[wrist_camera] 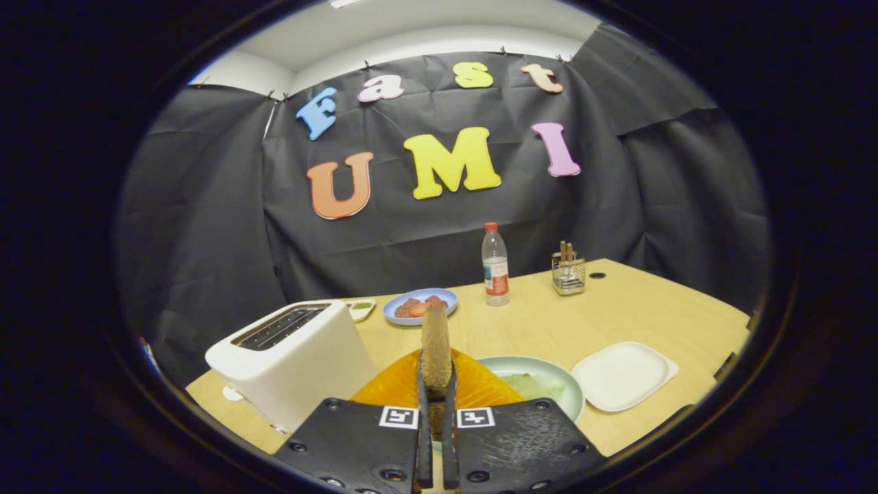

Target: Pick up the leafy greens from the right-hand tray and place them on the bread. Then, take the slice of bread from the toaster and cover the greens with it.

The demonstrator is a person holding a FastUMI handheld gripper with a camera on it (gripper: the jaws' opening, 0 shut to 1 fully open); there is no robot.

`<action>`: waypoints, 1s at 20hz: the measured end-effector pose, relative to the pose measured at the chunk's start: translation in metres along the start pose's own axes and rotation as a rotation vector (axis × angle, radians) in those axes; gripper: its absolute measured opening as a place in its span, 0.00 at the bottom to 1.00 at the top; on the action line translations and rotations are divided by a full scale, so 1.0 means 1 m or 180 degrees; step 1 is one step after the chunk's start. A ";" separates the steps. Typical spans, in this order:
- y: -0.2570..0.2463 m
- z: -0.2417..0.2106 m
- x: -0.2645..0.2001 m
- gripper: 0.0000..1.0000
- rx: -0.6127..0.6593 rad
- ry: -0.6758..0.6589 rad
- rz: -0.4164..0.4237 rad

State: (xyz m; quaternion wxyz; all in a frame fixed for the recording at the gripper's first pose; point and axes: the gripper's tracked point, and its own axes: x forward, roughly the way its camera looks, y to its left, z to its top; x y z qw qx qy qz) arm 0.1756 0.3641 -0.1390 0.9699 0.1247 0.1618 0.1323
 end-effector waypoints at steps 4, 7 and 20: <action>-0.006 -0.010 0.008 0.06 0.0081 0.0029 0.0023; -0.013 -0.019 0.015 0.06 0.0170 0.0128 0.0022; -0.090 -0.029 0.014 0.53 -0.0175 0.0262 -0.0618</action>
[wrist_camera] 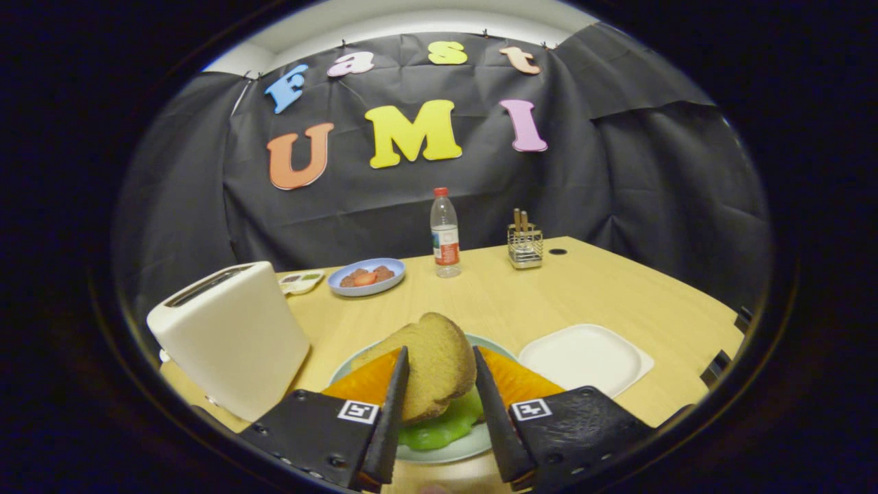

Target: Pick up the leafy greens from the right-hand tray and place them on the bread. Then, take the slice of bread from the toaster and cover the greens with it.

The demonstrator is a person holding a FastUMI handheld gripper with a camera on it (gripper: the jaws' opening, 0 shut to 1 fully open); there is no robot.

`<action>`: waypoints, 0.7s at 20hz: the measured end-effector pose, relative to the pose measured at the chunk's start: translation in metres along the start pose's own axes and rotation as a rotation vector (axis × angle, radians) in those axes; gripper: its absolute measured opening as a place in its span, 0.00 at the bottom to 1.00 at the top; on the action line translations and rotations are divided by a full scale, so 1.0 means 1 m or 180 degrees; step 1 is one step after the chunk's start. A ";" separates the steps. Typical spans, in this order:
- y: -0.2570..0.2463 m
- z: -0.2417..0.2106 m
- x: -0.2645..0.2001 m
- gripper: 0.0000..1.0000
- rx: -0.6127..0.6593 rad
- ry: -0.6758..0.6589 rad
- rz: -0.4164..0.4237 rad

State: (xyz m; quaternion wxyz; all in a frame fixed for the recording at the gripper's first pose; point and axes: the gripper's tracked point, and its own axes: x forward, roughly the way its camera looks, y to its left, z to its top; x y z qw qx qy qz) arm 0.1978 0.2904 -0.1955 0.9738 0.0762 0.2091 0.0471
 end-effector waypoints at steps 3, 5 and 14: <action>-0.013 0.006 -0.002 0.80 -0.0001 -0.0107 -0.0044; -0.017 0.016 -0.010 0.86 -0.0038 -0.0254 -0.0027; -0.039 0.095 -0.089 0.96 -0.0345 -0.1091 0.0178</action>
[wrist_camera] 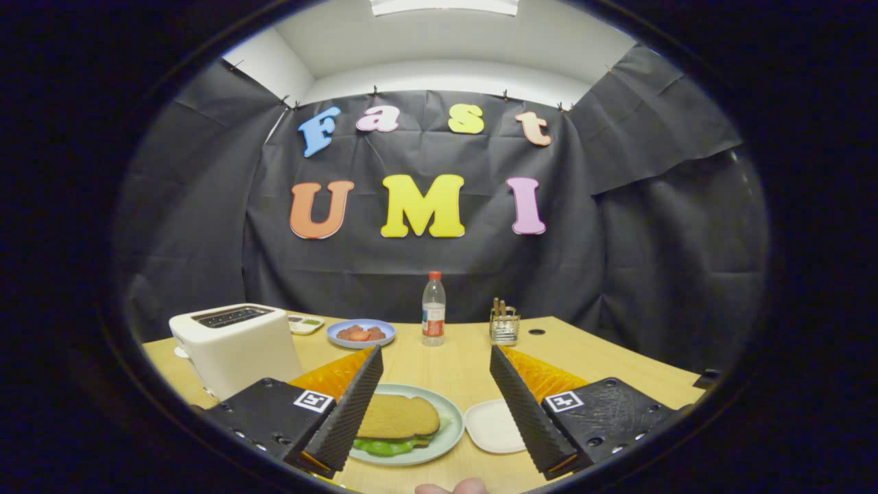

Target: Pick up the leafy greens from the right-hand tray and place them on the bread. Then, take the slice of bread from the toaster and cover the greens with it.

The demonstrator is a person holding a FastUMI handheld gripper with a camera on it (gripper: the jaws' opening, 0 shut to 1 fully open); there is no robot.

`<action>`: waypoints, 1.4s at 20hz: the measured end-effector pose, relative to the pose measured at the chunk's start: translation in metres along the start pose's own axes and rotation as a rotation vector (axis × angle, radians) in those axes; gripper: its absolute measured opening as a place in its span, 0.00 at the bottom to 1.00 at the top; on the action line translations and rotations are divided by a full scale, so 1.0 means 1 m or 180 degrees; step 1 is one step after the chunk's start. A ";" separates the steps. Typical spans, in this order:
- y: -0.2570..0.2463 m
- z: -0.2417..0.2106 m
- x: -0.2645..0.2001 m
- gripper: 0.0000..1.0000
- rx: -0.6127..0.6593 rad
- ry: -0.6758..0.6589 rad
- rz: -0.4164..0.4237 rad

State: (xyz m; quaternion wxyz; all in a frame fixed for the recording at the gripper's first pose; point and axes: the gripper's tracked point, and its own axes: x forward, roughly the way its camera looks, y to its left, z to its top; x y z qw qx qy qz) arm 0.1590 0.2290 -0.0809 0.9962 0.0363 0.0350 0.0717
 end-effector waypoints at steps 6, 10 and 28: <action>-0.058 0.053 -0.041 0.96 -0.0043 -0.0274 -0.0119; -0.089 0.075 -0.072 0.96 -0.0088 -0.0372 -0.0162; -0.067 0.127 -0.130 0.96 0.0255 -0.0743 0.0029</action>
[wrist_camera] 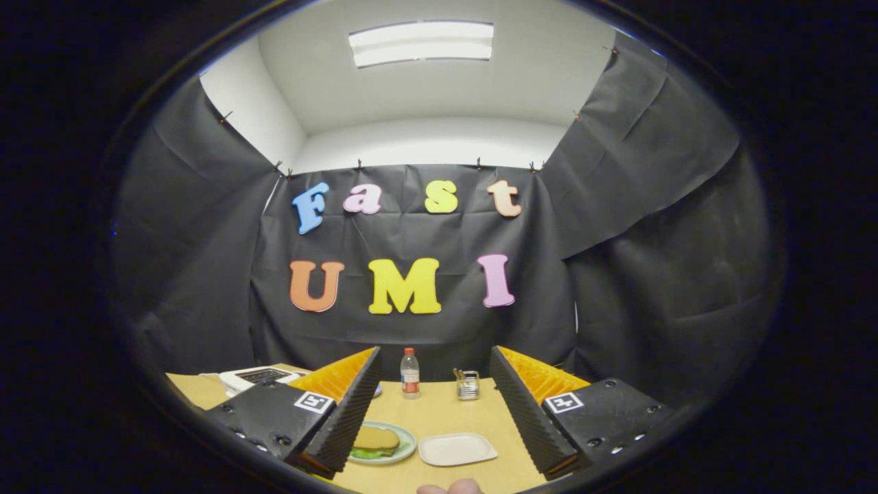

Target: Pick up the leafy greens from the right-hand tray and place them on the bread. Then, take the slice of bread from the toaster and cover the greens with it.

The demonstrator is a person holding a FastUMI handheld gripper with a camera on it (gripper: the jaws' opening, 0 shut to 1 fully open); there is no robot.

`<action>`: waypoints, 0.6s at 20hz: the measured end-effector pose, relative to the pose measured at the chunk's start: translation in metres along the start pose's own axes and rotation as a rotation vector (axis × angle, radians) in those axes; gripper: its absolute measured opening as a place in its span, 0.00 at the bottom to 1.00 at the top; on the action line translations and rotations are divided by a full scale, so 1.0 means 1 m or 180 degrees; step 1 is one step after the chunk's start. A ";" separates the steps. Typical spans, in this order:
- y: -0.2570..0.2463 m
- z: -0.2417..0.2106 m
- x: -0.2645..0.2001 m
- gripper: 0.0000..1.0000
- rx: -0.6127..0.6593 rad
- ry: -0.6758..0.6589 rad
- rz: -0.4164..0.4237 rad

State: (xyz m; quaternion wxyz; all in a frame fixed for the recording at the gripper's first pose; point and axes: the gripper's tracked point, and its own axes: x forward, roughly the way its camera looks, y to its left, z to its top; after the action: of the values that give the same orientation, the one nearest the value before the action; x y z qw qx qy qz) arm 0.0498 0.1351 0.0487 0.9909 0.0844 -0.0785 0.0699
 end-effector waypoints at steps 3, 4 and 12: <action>0.028 0.002 0.002 0.95 0.0192 -0.0065 0.0099; 0.039 -0.002 0.003 0.95 0.0202 -0.0055 0.0158; 0.096 -0.028 0.010 0.95 0.0295 0.0118 0.0398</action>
State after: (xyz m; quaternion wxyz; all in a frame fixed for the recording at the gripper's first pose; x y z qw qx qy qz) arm 0.0490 0.2353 0.0383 0.9809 0.1239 -0.0619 0.1368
